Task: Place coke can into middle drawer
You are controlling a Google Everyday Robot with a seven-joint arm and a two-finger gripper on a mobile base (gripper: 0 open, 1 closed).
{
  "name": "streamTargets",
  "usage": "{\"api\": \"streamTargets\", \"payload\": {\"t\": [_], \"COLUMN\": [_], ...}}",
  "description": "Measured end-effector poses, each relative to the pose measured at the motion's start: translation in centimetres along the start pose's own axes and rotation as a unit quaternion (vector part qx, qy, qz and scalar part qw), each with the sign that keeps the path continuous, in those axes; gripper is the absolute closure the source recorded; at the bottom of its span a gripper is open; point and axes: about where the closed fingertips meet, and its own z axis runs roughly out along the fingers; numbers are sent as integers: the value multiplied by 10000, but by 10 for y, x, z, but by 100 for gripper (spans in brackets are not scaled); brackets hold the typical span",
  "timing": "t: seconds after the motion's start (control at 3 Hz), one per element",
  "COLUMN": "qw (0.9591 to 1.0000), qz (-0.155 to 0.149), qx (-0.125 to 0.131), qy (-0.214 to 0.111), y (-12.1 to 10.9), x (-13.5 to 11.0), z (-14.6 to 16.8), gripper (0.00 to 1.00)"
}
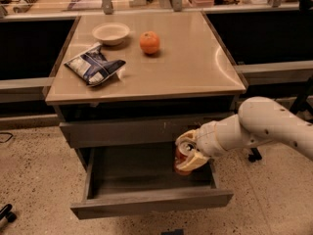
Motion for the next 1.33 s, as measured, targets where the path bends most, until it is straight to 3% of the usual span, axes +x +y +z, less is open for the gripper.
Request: {"api": "streamTargets", "payload": {"t": [0.33,0.67,1.33], "qw": [9998,9997,9998], "qz": [-59,18,-36], "qx": [91,235,171], "qy": [-142,-22,-21], "y": [-11,-25,-20], "x": [21,54,68], "z": [56,117,134], "gripper": [100,100,100]}}
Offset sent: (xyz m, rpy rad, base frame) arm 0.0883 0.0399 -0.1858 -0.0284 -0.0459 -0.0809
